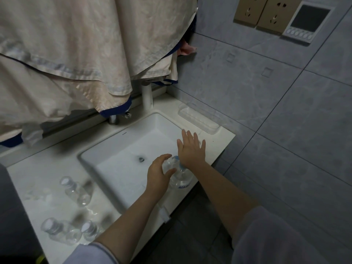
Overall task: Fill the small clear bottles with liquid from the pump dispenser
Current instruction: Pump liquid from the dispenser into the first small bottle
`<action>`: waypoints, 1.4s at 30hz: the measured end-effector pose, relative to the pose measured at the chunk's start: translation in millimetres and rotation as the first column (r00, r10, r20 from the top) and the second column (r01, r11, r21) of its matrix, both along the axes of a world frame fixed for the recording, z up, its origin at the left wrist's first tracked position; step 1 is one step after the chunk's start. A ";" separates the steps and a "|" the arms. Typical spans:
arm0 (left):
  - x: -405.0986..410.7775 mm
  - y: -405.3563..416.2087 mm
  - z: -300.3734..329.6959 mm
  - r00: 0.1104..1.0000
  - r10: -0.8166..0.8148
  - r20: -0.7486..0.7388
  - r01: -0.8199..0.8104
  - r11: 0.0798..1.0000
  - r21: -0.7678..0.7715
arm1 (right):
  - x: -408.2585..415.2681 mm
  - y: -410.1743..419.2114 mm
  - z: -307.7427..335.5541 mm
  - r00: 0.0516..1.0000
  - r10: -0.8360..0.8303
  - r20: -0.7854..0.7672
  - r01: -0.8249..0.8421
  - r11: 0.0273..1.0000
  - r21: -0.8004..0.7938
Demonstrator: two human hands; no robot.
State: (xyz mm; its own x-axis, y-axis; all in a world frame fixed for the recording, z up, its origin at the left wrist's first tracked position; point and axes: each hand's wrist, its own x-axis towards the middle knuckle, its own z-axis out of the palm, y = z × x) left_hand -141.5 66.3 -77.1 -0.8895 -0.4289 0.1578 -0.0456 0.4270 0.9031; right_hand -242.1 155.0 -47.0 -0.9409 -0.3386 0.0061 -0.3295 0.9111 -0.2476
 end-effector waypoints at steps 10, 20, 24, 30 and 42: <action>-1.8 -0.2 -0.4 1.000 -0.001 0.011 0.001 1.000 -0.008 | 1.7 -0.2 -7.2 1.000 -0.031 0.005 0.031 0.997 -0.066; -0.6 0.0 3.3 1.000 -0.008 0.013 0.008 1.000 -0.022 | 2.4 2.5 -7.7 0.999 -0.044 -0.009 0.044 0.999 -0.026; 1.2 -1.1 3.2 1.000 -0.002 0.014 0.002 1.000 -0.013 | 1.9 1.2 -8.4 0.999 -0.032 0.019 0.033 0.999 -0.027; 2.9 -1.1 7.8 1.000 0.004 0.009 -0.004 1.000 0.015 | -2.1 1.6 -0.4 0.999 -0.038 -0.017 0.037 0.999 -0.024; 1.5 1.5 6.2 1.000 0.000 0.002 0.000 1.000 0.029 | -0.9 2.9 1.2 0.998 -0.010 -0.061 0.010 1.000 0.003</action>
